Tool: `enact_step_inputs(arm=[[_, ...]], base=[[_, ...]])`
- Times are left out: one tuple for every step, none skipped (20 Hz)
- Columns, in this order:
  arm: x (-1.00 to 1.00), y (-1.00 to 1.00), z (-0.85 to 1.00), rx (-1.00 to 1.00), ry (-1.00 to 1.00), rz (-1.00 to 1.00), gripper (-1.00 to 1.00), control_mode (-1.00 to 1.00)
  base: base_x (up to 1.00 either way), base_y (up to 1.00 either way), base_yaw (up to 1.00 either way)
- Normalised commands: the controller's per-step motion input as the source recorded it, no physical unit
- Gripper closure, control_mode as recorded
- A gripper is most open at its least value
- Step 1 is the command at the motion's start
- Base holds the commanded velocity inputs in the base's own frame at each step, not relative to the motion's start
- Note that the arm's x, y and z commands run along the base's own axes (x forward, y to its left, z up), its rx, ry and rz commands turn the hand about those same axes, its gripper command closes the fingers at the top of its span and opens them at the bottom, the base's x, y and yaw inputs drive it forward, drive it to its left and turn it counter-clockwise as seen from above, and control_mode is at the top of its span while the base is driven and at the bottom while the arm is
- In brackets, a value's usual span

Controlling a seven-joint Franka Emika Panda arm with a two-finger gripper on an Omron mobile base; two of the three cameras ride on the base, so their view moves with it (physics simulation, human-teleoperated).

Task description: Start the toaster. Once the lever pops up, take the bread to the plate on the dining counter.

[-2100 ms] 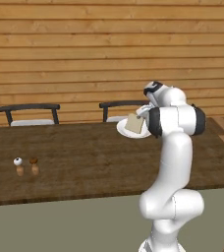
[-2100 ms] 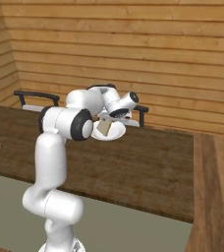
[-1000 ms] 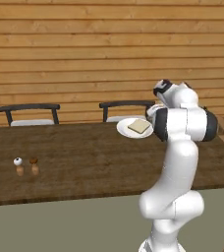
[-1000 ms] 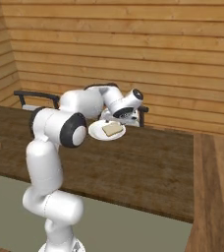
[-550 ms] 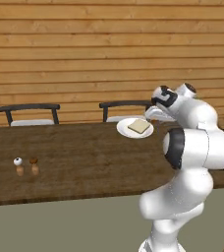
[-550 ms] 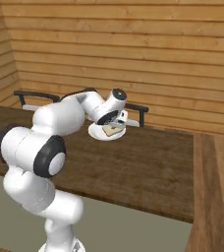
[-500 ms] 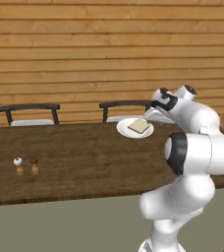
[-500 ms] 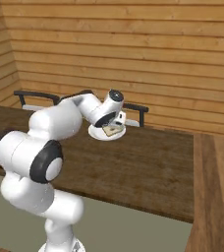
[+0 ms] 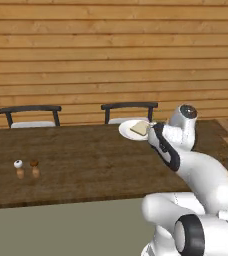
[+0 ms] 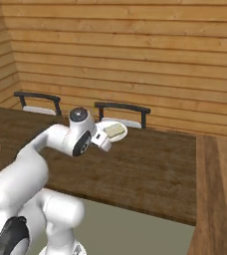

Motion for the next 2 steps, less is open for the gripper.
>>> enact_step_inputs(arm=[[-1.0, 0.24, 0.52, -0.12, -0.12, -0.31, -1.0, -1.0], [-1.0, 0.27, 0.59, -0.14, -0.17, -0.28, -1.0, -1.0]], base=[[0.0, 0.0, 0.0], [0.0, 0.0, 0.0]])
